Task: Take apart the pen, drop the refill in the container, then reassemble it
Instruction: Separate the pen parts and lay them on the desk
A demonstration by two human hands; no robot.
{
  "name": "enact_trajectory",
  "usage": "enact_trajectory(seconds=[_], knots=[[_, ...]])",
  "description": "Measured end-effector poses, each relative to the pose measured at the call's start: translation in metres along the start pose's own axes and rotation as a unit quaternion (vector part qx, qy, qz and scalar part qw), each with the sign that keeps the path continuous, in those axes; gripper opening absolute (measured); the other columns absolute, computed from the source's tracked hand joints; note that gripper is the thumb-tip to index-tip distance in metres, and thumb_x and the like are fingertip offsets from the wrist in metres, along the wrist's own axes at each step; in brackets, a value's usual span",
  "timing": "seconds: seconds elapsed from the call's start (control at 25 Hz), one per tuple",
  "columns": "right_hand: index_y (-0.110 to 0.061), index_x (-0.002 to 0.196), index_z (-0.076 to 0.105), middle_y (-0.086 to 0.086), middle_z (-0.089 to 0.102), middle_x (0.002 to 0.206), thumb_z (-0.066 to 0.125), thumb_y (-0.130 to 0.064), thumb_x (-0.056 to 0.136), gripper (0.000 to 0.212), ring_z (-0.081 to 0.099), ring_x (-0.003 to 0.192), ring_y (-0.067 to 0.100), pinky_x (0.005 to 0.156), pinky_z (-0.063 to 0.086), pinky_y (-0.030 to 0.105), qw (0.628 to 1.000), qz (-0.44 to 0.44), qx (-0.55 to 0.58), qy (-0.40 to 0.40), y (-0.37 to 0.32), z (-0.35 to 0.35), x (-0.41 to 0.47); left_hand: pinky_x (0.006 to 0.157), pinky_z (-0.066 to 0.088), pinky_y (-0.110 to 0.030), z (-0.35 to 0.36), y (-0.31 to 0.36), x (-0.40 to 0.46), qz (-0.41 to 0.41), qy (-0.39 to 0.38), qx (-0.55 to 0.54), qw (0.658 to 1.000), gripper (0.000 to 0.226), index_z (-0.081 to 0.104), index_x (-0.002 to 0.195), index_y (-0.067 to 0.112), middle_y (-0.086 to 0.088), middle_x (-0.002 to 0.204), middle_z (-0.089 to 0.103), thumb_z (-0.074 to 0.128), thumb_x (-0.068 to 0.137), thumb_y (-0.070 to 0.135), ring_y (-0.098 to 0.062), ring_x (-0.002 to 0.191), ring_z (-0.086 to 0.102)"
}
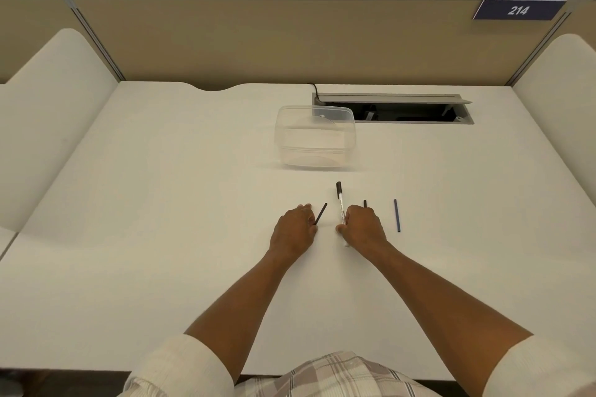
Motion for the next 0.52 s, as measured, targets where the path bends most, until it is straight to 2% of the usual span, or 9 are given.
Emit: enact_trajectory(seconds=[0.08, 0.24, 0.4, 0.52], knots=[[-0.009, 0.097, 0.059, 0.011, 0.066, 0.098, 0.069, -0.027, 0.083, 0.025, 0.063, 0.091, 0.031, 0.065, 0.042, 0.029, 1.0, -0.002, -0.005, 0.001, 0.0, 0.001, 0.0, 0.073, 0.046, -0.033, -0.002, 0.001, -0.001, 0.015, 0.007, 0.025, 1.0, 0.005, 0.054, 0.088, 0.018, 0.003, 0.096, 0.062, 0.058, 0.088, 0.021, -0.024, 0.09, 0.058], [-0.008, 0.1, 0.058, 0.012, 0.066, 0.1, 0.069, -0.026, 0.082, 0.028, 0.063, 0.092, 0.031, 0.066, 0.042, 0.029, 1.0, -0.003, -0.009, -0.002, 0.0, 0.001, 0.0, 0.096, 0.04, -0.033, -0.011, 0.005, -0.002, 0.056, 0.032, 0.076, 0.995, 0.007, 0.059, 0.096, 0.014, -0.001, 0.103, 0.063, 0.055, 0.092, 0.017, -0.023, 0.098, 0.055], [-0.007, 0.105, 0.055, 0.012, 0.064, 0.102, 0.069, -0.033, 0.086, 0.035, 0.063, 0.093, 0.032, 0.067, 0.042, 0.032, 1.0, 0.01, 0.003, 0.015, 0.001, -0.002, -0.002, 0.1, 0.038, -0.033, -0.014, 0.01, 0.0, 0.076, 0.033, 0.11, 0.991, 0.01, 0.06, 0.098, 0.011, -0.003, 0.105, 0.063, 0.053, 0.093, 0.016, -0.024, 0.102, 0.055], [-0.008, 0.105, 0.051, 0.013, 0.065, 0.102, 0.069, -0.03, 0.089, 0.033, 0.063, 0.092, 0.034, 0.068, 0.043, 0.033, 0.999, 0.007, 0.004, 0.036, 0.0, -0.005, -0.003, 0.104, 0.036, -0.032, -0.014, 0.011, 0.002, 0.084, 0.023, 0.127, 0.988, 0.009, 0.06, 0.097, 0.011, -0.004, 0.105, 0.063, 0.053, 0.093, 0.016, -0.025, 0.102, 0.057]])
Point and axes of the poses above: each hand's wrist, its own x-axis towards the middle knuckle, its own z-axis out of the palm, y = z × x, the point moved 6 cm from there along x, towards the middle knuckle
